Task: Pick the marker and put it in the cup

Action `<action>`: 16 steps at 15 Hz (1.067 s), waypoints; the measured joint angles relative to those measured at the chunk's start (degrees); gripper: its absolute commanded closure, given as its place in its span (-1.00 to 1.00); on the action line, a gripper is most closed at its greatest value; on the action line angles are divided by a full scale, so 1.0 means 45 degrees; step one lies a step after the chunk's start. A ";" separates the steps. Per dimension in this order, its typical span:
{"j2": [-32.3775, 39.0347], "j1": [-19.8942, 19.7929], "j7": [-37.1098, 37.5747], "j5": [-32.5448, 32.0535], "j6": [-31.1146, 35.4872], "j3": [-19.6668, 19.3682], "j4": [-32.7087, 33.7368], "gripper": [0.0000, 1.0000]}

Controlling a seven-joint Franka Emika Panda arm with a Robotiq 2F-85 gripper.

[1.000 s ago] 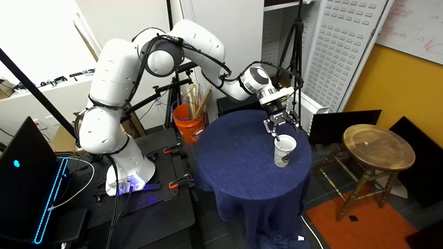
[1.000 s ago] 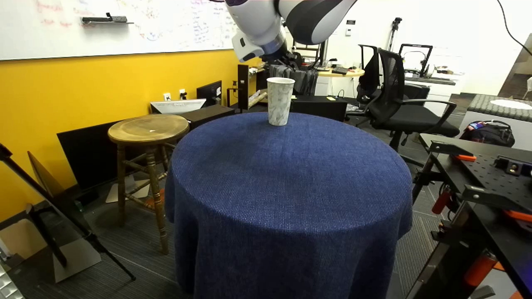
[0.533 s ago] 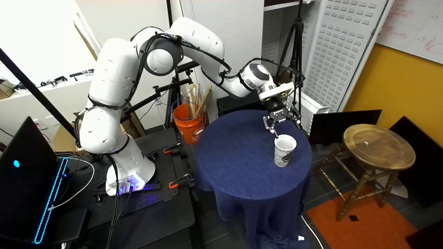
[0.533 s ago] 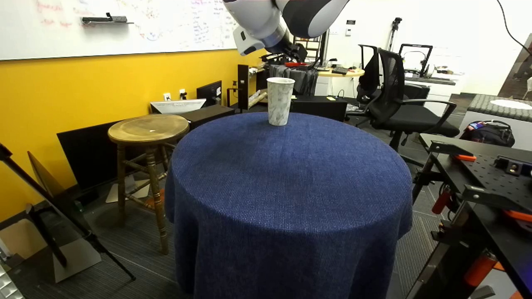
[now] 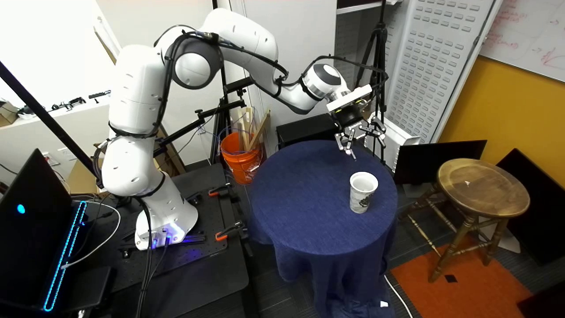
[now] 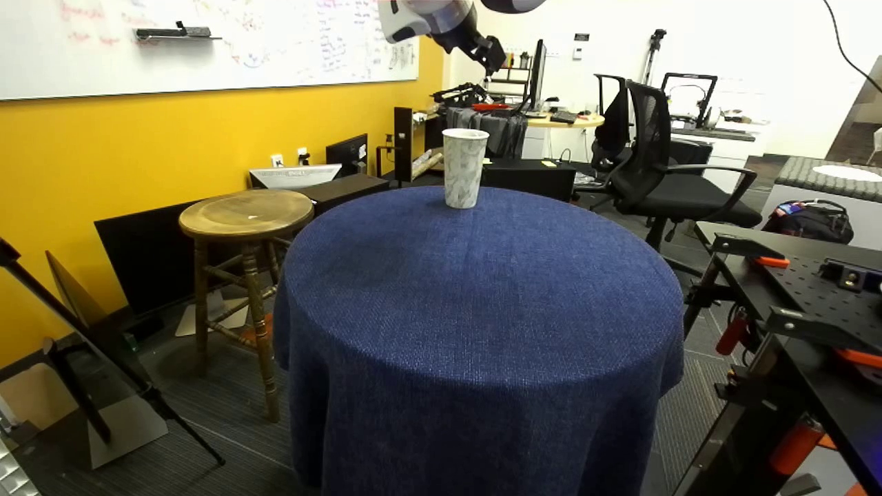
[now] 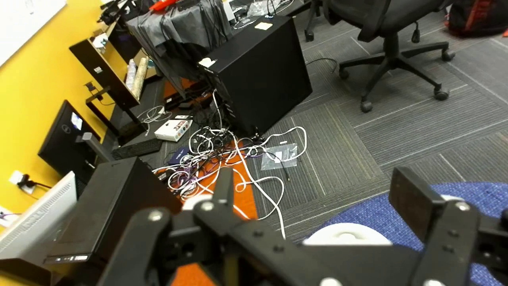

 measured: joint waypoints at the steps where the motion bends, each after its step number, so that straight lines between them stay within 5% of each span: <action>1: -0.0154 0.0001 0.0323 0.0003 0.0045 0.0046 -0.0020 -1.00; 8: -0.1263 -0.0017 0.3934 0.0451 0.1681 0.0262 -0.0640 -1.00; 16: -0.2249 -0.0368 0.7597 0.0941 0.6306 0.0234 -0.2155 -1.00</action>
